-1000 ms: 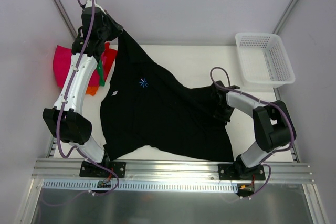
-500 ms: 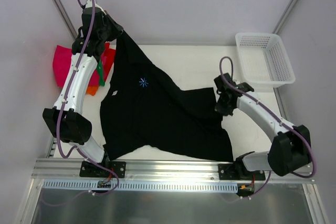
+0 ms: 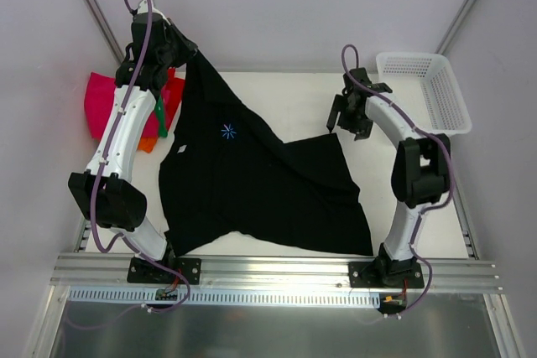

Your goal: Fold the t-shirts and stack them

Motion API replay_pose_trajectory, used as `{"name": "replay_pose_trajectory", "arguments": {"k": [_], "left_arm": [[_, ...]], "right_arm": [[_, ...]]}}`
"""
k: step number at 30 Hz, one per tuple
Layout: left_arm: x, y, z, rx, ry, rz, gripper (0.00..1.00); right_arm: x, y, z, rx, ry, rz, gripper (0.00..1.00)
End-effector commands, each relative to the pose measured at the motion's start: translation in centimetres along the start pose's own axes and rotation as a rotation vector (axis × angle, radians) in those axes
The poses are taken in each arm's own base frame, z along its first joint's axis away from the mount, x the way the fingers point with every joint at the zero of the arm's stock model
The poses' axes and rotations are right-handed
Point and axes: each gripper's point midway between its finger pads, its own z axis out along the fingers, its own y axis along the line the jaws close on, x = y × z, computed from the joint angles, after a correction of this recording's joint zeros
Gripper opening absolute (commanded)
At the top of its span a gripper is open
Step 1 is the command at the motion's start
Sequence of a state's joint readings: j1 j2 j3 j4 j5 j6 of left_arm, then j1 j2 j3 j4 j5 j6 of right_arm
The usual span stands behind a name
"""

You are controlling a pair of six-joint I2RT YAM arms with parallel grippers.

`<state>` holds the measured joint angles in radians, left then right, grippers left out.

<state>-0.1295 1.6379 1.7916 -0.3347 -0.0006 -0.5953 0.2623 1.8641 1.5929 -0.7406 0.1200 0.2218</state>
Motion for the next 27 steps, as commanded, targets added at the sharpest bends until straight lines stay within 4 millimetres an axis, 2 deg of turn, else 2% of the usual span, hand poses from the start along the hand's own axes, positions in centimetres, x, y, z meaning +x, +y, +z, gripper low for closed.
{"name": "replay_pose_trajectory", "arguments": {"k": [1,5,9,12,15,23,27], "left_arm": [[-1.2,-0.9,-0.4,0.041,-0.035,-0.016,0.0],[-0.7,-1.0,-0.2,0.049,-0.019,-0.021,0.0],[-0.4,-0.9,0.0,0.049,-0.009,-0.025,0.0],[-0.4,-0.9,0.0,0.051,-0.006,-0.027,0.0],[-0.2,-0.8,0.0,0.048,-0.003,-0.025,0.0],[1.3,0.2,0.6,0.023,0.033,-0.045,0.0],[1.8,0.5,0.9,0.019,0.045,-0.048,0.0]], "right_arm": [[-0.3,0.1,1.0,-0.038,0.056,-0.054,0.82],[-2.7,0.8,0.5,-0.086,0.02,-0.038,0.79],[-4.7,0.7,-0.4,-0.099,-0.025,-0.032,0.77],[-5.4,1.5,-0.6,-0.155,-0.023,-0.025,0.75],[-6.0,1.9,0.1,-0.186,-0.007,-0.015,0.69],[-5.2,2.1,3.7,-0.245,0.1,0.014,0.6],[-4.5,1.8,5.1,-0.26,0.145,0.033,0.5]]}}
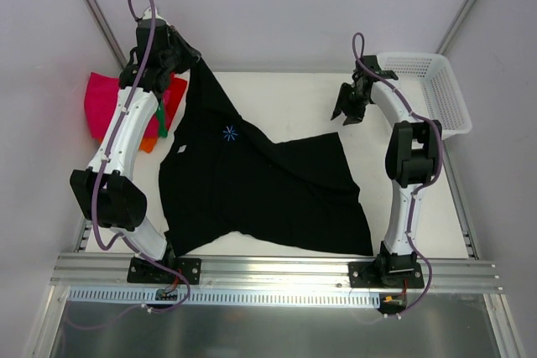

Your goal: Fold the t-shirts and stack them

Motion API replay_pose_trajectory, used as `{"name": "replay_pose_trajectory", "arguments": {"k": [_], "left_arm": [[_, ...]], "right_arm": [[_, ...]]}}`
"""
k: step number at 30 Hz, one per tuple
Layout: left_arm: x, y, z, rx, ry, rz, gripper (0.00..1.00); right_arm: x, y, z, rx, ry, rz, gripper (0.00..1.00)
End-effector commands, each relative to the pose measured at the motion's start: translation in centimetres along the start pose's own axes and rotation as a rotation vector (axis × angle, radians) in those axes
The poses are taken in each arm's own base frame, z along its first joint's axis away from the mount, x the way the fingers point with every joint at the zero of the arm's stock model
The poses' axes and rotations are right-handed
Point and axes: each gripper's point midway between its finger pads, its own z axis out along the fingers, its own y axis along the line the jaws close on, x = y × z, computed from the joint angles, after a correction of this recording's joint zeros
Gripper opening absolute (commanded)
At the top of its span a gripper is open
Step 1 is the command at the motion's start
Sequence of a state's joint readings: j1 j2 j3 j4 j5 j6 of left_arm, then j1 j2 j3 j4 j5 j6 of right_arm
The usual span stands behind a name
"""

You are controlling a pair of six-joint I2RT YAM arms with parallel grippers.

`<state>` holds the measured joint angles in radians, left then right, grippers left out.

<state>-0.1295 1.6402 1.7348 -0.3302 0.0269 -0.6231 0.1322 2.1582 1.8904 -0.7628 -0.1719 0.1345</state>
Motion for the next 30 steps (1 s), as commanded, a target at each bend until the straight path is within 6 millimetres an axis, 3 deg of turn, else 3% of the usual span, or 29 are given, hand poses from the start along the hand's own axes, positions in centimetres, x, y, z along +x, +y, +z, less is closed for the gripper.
{"name": "replay_pose_trajectory", "arguments": {"k": [1,4,9,18,30], "left_arm": [[-0.4,-0.3,0.2,0.027,-0.011,-0.018,0.0],[-0.4,-0.1,0.3,0.022,-0.012,-0.02,0.0],[-0.3,0.2,0.5,0.017,-0.005,-0.021,0.0],[0.7,1.0,1.3,0.002,0.022,-0.027,0.0],[1.0,1.3,1.4,-0.001,0.031,-0.029,0.0]], "right_arm": [[0.0,0.5,0.0,-0.058,0.035,0.003,0.49],[0.0,-0.1,0.4,-0.042,0.039,0.017,0.43],[0.2,-0.8,0.9,-0.028,0.049,0.03,0.41],[0.8,-2.1,2.5,-0.011,0.089,0.076,0.41],[2.3,-2.4,4.3,-0.021,0.152,0.099,0.41]]}}
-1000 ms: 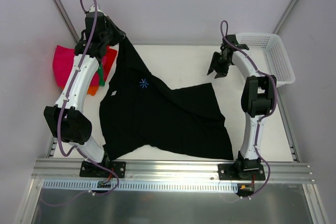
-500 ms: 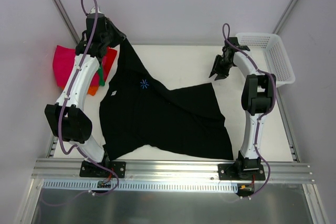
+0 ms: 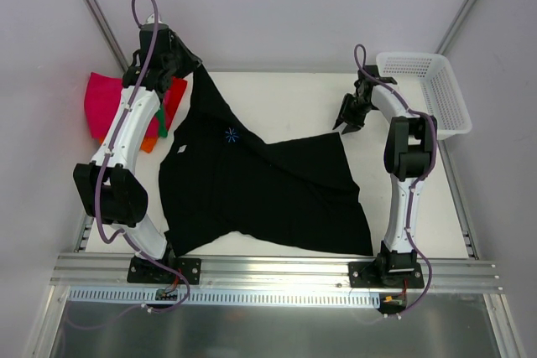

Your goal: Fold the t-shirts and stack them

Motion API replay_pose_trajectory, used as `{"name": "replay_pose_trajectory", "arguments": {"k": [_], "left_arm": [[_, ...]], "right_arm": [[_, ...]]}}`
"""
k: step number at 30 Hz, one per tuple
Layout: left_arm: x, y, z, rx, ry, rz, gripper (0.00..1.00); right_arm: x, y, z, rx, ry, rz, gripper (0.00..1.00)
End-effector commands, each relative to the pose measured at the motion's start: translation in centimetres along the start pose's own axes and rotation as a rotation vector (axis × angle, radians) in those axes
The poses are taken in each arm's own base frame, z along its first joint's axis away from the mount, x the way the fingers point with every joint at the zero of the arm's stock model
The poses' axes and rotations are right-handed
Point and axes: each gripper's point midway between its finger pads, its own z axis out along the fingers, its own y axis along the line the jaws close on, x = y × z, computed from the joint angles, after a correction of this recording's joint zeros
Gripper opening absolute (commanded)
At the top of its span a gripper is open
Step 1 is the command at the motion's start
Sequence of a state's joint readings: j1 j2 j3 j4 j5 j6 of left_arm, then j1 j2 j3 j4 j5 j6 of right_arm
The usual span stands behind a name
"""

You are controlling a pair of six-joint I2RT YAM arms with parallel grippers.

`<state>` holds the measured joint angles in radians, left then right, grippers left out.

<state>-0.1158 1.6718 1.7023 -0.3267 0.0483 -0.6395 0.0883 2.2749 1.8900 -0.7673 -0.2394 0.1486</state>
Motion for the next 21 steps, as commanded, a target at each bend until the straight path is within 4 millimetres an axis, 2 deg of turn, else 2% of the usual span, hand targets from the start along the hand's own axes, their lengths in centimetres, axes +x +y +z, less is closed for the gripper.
{"name": "replay_pose_trajectory", "arguments": {"k": [1,12,14,18,19,21], "left_arm": [[-0.75,-0.37,-0.1,0.028,-0.021,-0.007,0.0],[-0.35,0.06,0.11,0.022,-0.008,-0.014,0.0],[-0.3,0.1,0.13,0.021,-0.007,-0.015,0.0],[-0.19,0.18,0.15,0.022,-0.003,-0.016,0.0],[-0.03,0.27,0.14,0.02,0.002,-0.017,0.0],[-0.05,0.36,0.13,0.019,0.001,-0.017,0.0]], "right_arm": [[0.51,0.03,0.32,-0.018,0.033,0.022,0.41],[1.0,-0.49,0.92,-0.008,0.044,0.034,0.4],[0.87,-0.48,0.98,-0.008,0.039,0.031,0.37],[0.76,-0.39,1.18,-0.013,0.04,0.032,0.21],[0.74,-0.39,1.21,-0.013,0.04,0.032,0.12],[0.63,-0.43,1.27,-0.013,0.038,0.035,0.01]]}}
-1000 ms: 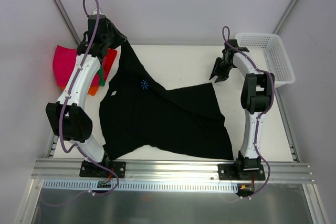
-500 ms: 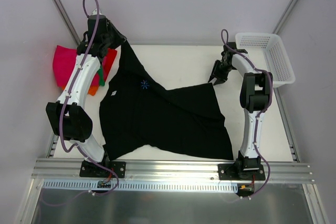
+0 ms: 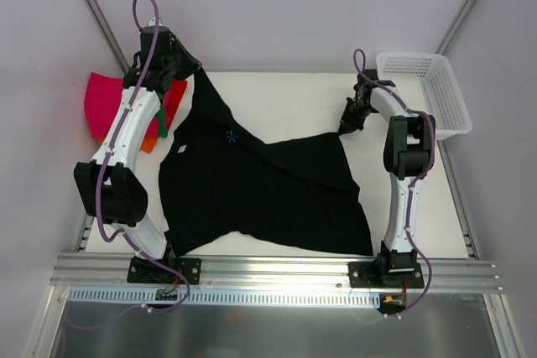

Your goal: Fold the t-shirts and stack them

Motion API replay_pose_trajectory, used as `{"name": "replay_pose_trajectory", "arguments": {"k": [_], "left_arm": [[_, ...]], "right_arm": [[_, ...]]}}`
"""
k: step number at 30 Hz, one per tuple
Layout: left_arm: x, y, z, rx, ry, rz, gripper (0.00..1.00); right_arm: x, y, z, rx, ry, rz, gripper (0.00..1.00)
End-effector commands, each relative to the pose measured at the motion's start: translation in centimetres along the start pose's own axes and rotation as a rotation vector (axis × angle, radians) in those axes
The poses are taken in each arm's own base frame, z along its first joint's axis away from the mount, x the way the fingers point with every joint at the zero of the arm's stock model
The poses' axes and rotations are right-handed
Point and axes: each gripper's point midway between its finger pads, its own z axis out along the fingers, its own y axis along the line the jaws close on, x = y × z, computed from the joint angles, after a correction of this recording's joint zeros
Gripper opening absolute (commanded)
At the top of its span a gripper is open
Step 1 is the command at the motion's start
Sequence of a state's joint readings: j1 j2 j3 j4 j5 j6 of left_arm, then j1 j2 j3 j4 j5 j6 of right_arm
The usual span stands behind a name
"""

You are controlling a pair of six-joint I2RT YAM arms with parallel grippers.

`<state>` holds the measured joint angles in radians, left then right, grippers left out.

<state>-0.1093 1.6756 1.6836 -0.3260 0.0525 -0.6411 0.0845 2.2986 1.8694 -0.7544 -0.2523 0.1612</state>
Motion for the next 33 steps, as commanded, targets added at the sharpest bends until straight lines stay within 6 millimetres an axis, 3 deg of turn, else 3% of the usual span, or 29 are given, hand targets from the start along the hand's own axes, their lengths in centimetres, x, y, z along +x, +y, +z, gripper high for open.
{"name": "replay_pose_trajectory", "arguments": {"k": [1,8,11,17,26,33], "left_arm": [[-0.6,-0.3,-0.2,0.03,-0.014,-0.013,0.0],[-0.5,0.1,0.0,0.023,-0.012,-0.009,0.0],[-0.5,0.3,0.1,0.018,-0.011,-0.01,0.0],[-0.3,0.8,0.8,0.006,-0.005,-0.006,0.0],[-0.3,1.8,2.3,-0.021,0.003,0.003,0.0],[-0.6,3.5,3.8,-0.051,0.012,-0.009,0.0]], "right_arm": [[0.0,0.2,0.0,-0.016,0.009,0.014,0.0],[-0.5,-0.2,-1.3,0.004,-0.042,0.02,0.0],[-1.5,0.0,-4.1,0.02,-0.123,0.009,0.0],[-2.9,-0.5,-8.0,0.082,-0.248,-0.004,0.01],[-6.8,-0.2,-13.4,0.124,-0.43,-0.02,0.01],[-9.9,-0.8,-15.0,0.17,-0.477,-0.015,0.0]]}}
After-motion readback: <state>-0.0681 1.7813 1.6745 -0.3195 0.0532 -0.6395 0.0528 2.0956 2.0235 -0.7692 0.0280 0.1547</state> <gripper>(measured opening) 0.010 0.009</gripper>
